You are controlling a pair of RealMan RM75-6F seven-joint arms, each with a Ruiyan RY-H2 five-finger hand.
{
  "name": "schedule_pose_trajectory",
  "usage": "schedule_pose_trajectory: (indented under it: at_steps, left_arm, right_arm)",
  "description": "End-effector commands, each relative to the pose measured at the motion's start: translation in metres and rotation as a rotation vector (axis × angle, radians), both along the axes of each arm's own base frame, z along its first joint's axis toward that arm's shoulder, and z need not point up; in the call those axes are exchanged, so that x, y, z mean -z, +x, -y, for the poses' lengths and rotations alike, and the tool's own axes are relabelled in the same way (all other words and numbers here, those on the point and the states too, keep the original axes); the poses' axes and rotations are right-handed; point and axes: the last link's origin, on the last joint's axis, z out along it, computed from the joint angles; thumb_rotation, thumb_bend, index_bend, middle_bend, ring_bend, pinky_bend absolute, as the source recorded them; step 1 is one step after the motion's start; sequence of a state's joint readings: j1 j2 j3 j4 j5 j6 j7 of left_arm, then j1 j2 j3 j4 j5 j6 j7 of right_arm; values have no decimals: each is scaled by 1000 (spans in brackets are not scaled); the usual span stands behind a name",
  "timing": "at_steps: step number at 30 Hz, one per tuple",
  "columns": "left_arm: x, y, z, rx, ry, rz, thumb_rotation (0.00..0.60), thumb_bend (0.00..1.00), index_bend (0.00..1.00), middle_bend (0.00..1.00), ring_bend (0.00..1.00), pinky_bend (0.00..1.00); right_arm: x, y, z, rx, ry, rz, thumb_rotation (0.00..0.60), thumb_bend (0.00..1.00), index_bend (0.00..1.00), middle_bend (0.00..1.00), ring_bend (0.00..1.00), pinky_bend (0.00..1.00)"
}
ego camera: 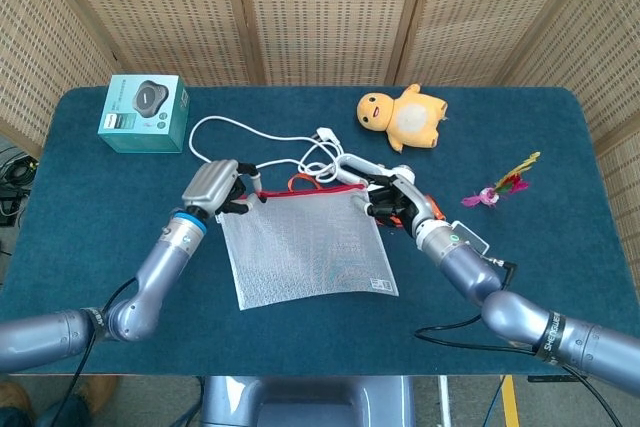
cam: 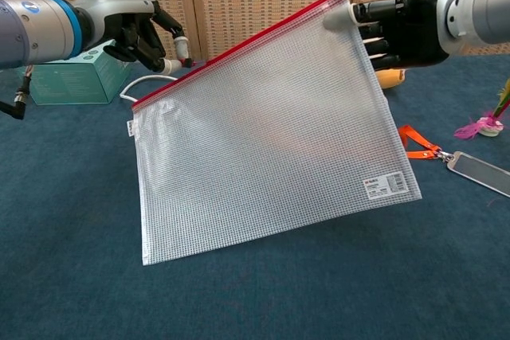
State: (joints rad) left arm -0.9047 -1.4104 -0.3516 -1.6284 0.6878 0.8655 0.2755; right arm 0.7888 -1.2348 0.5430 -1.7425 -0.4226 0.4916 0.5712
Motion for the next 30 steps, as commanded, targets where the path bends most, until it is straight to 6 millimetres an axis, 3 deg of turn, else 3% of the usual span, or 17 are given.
schedule_pose_trajectory:
  at_steps: [1,30]
  left_arm:
    - [-6,-8,0,-19,-20,-22,600,724,855,1000,1000,1000]
    - [-51,-51,-3,-137,-21,-184,600,726,855,1000,1000,1000]
  right_arm:
    - [-3,-3,1,7,-5,0,600,742,702,926,937,1000]
    - [-19,-37,14,97,-65,-58,600,749,702,926,937,1000]
